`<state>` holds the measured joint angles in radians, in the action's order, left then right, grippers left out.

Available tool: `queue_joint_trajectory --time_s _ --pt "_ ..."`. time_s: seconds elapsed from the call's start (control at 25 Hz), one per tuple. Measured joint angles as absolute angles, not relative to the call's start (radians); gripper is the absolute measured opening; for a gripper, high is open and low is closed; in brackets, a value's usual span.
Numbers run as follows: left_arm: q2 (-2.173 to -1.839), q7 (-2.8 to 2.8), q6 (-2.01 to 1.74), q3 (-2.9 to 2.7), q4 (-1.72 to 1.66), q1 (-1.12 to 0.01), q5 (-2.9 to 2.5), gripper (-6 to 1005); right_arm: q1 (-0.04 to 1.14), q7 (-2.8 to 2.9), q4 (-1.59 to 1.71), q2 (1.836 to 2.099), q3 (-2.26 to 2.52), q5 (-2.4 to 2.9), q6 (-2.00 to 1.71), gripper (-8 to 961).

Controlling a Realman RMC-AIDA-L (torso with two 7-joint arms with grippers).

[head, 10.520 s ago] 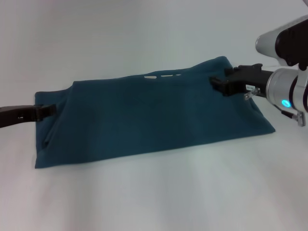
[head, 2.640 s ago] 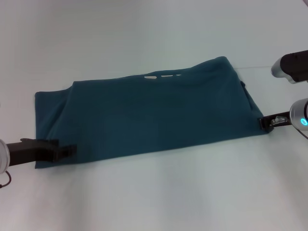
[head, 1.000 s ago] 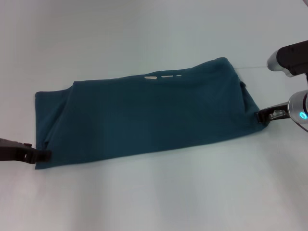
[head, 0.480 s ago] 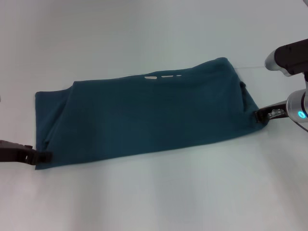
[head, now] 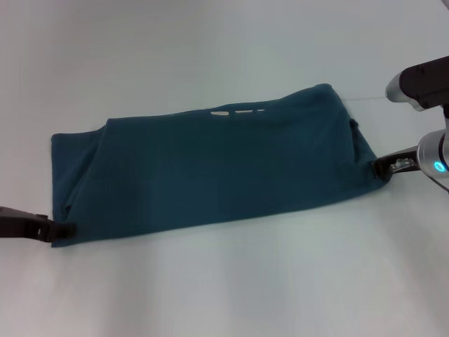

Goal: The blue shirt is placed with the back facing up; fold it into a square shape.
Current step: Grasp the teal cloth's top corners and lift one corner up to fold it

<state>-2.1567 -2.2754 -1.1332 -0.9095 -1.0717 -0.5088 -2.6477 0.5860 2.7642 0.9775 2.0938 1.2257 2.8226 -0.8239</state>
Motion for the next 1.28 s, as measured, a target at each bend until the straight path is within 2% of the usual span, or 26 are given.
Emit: queue_joint_trajectory --time_s 1.12,1.28 --pt "-2.159 -2.244 -1.181 -0.938 -1.038 -0.523 -2.648 601 0.589 2.764 0.957 2.092 1.224 2.824 -0.813 57" --pt "-2.161 -2.241 -1.181 -0.94 -1.038 -0.523 -2.648 573 0.589 2.764 0.952 2.091 1.221 2.824 -0.813 58"
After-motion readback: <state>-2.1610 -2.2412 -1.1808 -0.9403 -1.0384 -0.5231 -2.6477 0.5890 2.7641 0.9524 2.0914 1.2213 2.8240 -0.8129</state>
